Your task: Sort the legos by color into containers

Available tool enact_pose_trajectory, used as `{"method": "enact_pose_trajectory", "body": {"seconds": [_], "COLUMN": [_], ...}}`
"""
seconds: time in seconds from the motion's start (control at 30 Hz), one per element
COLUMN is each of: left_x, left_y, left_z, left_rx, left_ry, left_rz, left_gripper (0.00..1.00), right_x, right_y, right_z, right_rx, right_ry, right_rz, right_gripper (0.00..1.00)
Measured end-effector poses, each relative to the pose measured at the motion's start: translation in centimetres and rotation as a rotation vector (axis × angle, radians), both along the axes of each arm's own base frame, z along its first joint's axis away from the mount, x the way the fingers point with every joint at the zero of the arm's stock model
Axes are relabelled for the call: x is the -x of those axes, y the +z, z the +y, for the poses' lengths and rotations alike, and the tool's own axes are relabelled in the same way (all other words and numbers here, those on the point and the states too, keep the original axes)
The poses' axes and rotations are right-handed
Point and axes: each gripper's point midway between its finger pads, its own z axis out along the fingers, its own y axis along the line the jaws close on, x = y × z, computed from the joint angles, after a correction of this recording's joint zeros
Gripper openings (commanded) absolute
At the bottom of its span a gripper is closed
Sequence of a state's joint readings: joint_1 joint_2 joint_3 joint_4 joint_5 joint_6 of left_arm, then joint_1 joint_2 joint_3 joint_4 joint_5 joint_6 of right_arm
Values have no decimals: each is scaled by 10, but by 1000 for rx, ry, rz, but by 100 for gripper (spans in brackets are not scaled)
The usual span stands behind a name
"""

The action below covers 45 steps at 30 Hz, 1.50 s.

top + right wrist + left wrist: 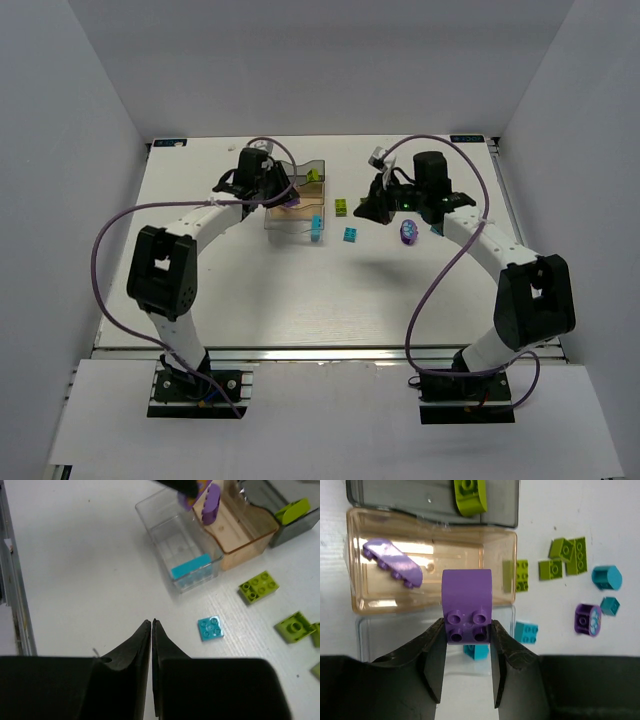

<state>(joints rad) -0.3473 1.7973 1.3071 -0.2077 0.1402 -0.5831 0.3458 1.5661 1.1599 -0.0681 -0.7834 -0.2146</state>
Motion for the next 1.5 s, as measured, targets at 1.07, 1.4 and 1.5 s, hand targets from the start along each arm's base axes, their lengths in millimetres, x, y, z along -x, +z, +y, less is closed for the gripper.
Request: {"method": "enact_pose_trajectory", "body": {"seconds": [1.07, 1.4, 1.5], "left_x": [-58, -57, -46], "left_y": [-32, -16, 6], "left_z": [-2, -1, 4], "left_rx": [-179, -169, -151], "left_ry": [164, 168, 173], "left_rz": [-24, -48, -81], "left_gripper": [60, 47, 14], "right_x": [21, 14, 9], "right_y": [-23, -27, -32], "right_z": [-29, -36, -42], "right_rx": [27, 53, 79], "right_ry": [-60, -104, -149], "right_rz": [77, 75, 84], "right_gripper": [46, 56, 58]}}
